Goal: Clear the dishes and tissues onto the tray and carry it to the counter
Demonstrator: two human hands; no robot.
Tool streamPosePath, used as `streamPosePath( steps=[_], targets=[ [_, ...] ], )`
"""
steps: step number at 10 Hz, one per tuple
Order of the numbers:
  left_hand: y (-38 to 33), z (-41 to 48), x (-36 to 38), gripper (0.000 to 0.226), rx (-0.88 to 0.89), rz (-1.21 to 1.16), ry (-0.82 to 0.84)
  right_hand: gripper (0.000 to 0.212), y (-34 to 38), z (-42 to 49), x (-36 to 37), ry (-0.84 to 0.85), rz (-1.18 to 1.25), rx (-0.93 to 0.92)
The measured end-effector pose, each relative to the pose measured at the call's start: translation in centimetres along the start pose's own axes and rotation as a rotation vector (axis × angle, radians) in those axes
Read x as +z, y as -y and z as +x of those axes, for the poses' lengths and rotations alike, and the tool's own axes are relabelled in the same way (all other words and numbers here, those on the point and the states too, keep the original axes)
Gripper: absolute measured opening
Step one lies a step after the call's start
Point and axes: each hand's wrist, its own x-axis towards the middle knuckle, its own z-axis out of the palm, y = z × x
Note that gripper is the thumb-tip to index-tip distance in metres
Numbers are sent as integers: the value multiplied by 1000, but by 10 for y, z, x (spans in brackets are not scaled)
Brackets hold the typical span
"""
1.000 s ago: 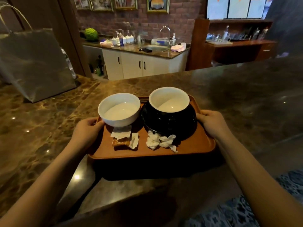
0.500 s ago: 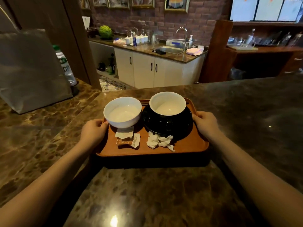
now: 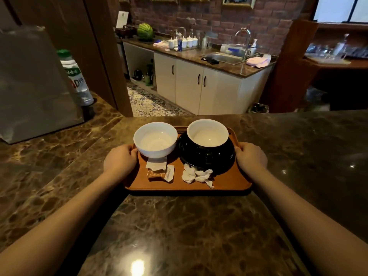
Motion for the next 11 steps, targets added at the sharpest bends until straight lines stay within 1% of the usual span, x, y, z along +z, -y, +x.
streamPosePath(
  steps=[2, 3, 5, 6, 8, 9, 10, 11],
  targets=[
    [1, 7, 10, 33, 62, 123, -78, 36, -2, 14, 10, -69, -211, -49],
    [0, 6, 11, 33, 60, 143, -92, 39, -4, 17, 12, -93, -299, -91],
    [2, 9, 13, 34, 54, 219, -68, 35, -6, 16, 11, -108, -330, -145],
    [3, 8, 13, 33, 61, 241, -80, 35, -8, 15, 12, -130, -290, -147],
    [-2, 3, 12, 32, 45, 322, -62, 33, -13, 15, 13, -118, -160, -139],
    [-1, -4, 8, 29, 41, 286, -38, 33, -19, 7, 8, -55, -96, -136],
    [3, -18, -3, 32, 39, 194, 23, 33, -21, -5, 1, 59, 110, -139],
    [31, -59, -23, 32, 63, 145, 55, 46, -34, -37, -9, 98, 366, -124]
  ],
)
